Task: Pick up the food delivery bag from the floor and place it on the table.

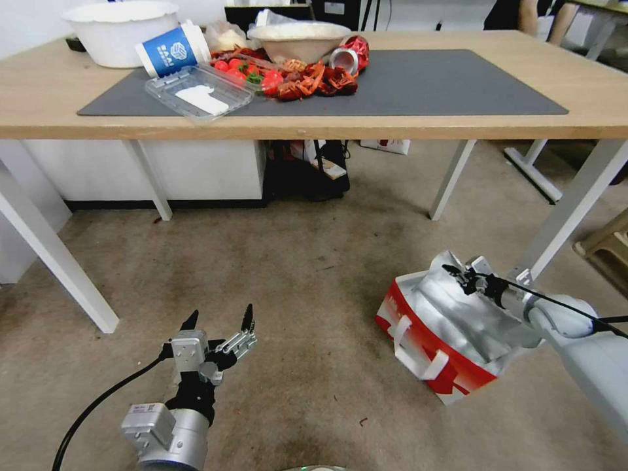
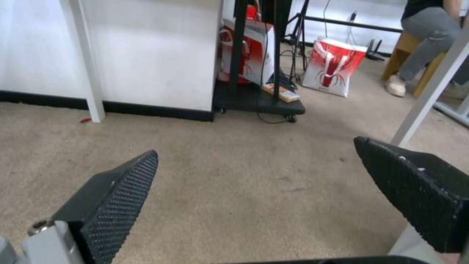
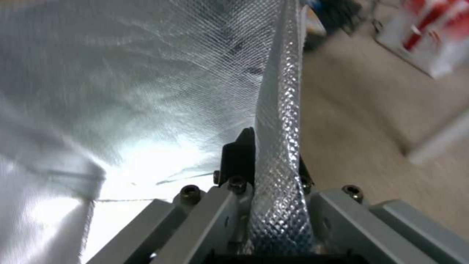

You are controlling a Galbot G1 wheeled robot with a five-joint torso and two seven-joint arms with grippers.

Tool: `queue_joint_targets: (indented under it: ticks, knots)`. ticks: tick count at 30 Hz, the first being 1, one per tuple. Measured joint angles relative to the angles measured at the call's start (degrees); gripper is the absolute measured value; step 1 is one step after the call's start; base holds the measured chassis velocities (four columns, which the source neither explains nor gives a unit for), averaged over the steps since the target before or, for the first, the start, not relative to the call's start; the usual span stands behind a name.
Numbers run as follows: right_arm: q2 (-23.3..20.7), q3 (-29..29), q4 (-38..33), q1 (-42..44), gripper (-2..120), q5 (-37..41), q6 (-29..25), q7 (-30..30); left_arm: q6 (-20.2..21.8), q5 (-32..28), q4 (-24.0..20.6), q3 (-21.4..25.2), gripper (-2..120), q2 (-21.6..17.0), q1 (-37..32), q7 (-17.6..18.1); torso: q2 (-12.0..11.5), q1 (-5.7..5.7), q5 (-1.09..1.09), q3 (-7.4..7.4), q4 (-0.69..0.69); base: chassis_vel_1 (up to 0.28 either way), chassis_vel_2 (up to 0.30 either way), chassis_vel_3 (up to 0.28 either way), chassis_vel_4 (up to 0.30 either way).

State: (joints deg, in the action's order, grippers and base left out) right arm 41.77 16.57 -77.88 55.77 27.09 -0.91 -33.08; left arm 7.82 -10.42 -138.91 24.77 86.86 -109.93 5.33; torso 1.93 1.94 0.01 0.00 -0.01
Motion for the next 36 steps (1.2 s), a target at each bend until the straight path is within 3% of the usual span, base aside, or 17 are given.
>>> queue_joint_targets:
  ticks: [7, 13, 17, 20, 25, 36]
  knots:
    - [-2.7, 5.3, -10.3, 5.4, 0, 6.6, 0.7, -7.6, 0.2, 0.0, 0.0, 0.3, 100, -0.1, 0.1, -0.6, 0.0, 0.0, -0.01, 0.0, 0.0, 0.0, 0.0, 0.0, 0.0]
    - [-3.4, 6.9, -12.2, 6.7, 0, 9.8, 1.0, -12.3, 0.6, 0.0, -0.2, 0.8, 100, -0.1, 0.3, -1.2, 0.0, 0.0, -0.01, 0.0, 0.01, 0.0, 0.0, 0.0, 0.0]
    - [-3.9, 8.5, -13.4, 8.1, 0, 14.0, 2.2, -19.3, 0.9, -0.1, -0.3, 1.0, 100, -0.1, 0.3, -1.3, 0.0, 0.0, -0.01, 0.0, 0.01, 0.0, 0.0, 0.0, 0.0]
    - [-4.3, 10.4, -14.9, 9.7, 0, 19.5, 5.2, -28.2, 1.2, -0.9, -0.7, 1.1, 100, -0.1, 0.4, -1.3, 0.0, 0.0, -0.01, 0.0, 0.0, 0.0, 0.0, 0.0, 0.0]
    - [-4.9, 11.8, -17.5, 10.9, 0, 24.8, 9.0, -33.0, 1.4, -1.3, -1.0, 1.1, 100, 0.1, 0.4, -1.3, 0.0, 0.0, -0.01, 0.0, 0.0, 0.0, 0.0, 0.0, 0.0]
    - [-5.2, 12.9, -19.9, 12.3, 0, 32.4, 12.6, -37.3, 2.0, -2.5, -1.9, 1.3, 100, 0.2, 0.1, -0.1, 0.0, 0.0, -0.01, 0.0, 0.01, 0.0, 0.0, 0.0, 0.0]
